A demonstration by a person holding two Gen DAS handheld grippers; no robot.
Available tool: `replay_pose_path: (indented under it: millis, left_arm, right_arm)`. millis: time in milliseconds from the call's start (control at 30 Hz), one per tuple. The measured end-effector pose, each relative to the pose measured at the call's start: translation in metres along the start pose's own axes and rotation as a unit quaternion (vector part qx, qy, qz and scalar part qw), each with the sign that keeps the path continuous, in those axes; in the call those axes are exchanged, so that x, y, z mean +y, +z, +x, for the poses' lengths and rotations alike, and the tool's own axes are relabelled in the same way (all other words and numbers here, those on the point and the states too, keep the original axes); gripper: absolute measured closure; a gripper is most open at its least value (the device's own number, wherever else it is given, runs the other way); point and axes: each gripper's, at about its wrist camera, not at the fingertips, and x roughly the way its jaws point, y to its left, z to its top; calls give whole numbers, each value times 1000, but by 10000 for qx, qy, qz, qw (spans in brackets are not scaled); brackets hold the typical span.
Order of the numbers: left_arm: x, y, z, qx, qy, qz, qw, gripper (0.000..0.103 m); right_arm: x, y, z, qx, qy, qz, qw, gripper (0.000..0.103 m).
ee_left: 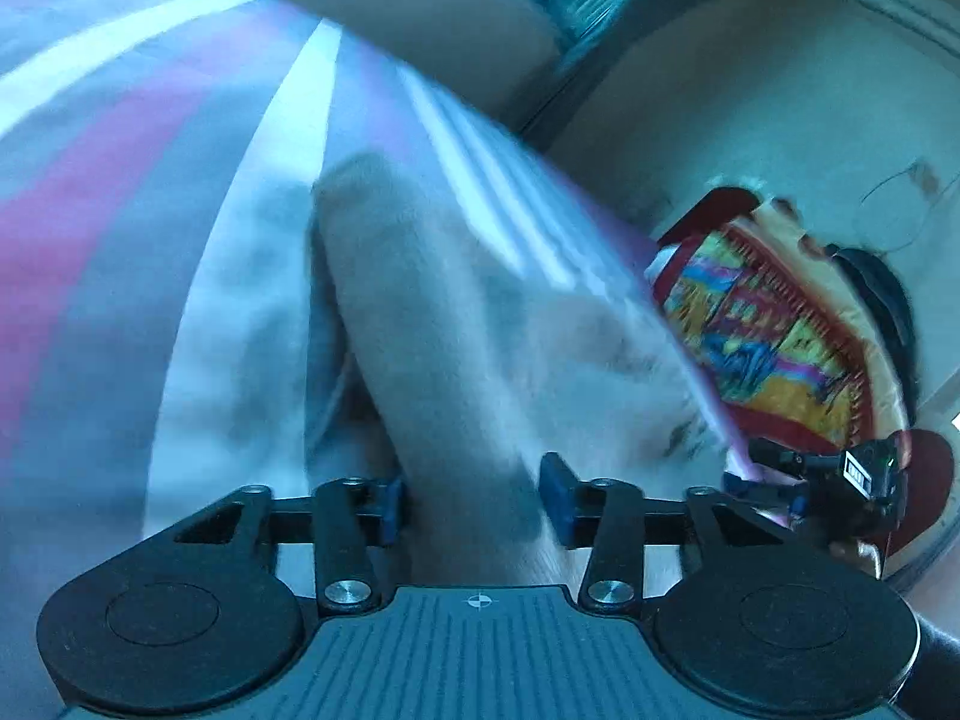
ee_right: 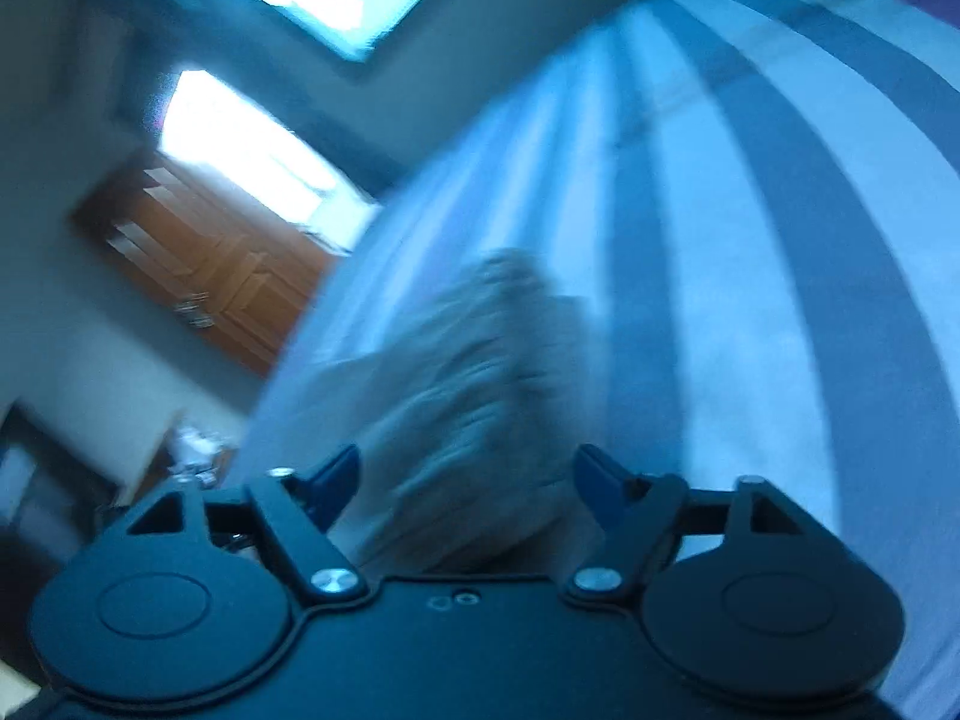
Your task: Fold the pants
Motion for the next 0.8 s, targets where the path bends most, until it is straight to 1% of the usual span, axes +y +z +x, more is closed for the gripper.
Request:
replay_pose_path:
  millis: [33,67,100,133,167,200,233,267,300,333,367,433,467,500,533,567,633,667,733,800]
  left_arm:
    - [0,-3,4,24,168,120,9998,54]
    - [1,-2,6,-23,200,153,9997,53]
    - [4,-3,5,-68,238,111,9996,53]
    - [3,-4,1,-104,337,33,9994,53]
    - [-7,-6,0,-166,502,79,9986,52]
    - [-18,-10,-5,-249,689,240,9970,51]
    - [-31,-16,-16,-351,913,415,9943,50]
    - [-41,-21,-25,-438,1009,575,9923,50]
    - [-52,-29,-37,-546,1078,739,9899,50]
    - [-64,-39,-50,-629,1161,860,9875,50]
    - [-73,-46,-60,-694,1218,941,9856,50]
    - [-93,-69,-85,-811,1244,991,9839,50]
    - [-104,-84,-95,-798,1218,1035,9839,50]
    - [-115,-94,-106,-832,1273,1104,9822,49]
    - [-127,-108,-115,-917,1408,1189,9786,44]
    - [-138,-118,-123,-991,1540,1258,9750,25]
    - [-158,-138,-138,-1229,1744,1375,9672,7]
    - [-168,-145,-146,-1311,1751,1433,9652,5]
    - [-186,-158,-159,-1325,1760,1604,9622,5]
    - [-199,-170,-173,-1389,1785,1641,9602,4]
  right_arm:
    - [2,-5,6,112,-106,-105,9998,15]
    - [1,-10,17,326,-428,-170,9984,17]
    - [-1,-15,33,576,-753,-231,9952,14]
    - [4,-17,39,529,-842,-332,9945,11]
    - [9,-17,41,509,-917,-344,9939,11]
    - [14,-17,39,480,-1012,-325,9932,11]
    - [19,-20,30,409,-1072,-303,9929,11]
    - [26,-24,22,334,-1072,-342,9931,10]
    - [33,-32,9,240,-1039,-442,9933,8]
    - [46,-42,-2,92,-1026,-611,9928,0]
    - [55,-47,-19,-66,-1138,-775,9905,0]
    - [81,-71,-49,-553,-1467,-1175,9806,0]
    - [90,-82,-61,-683,-1526,-1271,9777,0]
    - [99,-94,-72,-723,-1613,-1348,9750,0]
    - [110,-109,-82,-806,-1687,-1485,9711,0]
    - [121,-123,-92,-953,-1822,-1667,9643,0]
    - [143,-147,-106,-1289,-2192,-2131,9434,0]
    - [151,-158,-113,-1377,-2303,-2199,9379,0]
    - [160,-176,-123,-1473,-2384,-2199,9344,0]
    - [167,-194,-132,-1525,-2563,-2224,9282,0]
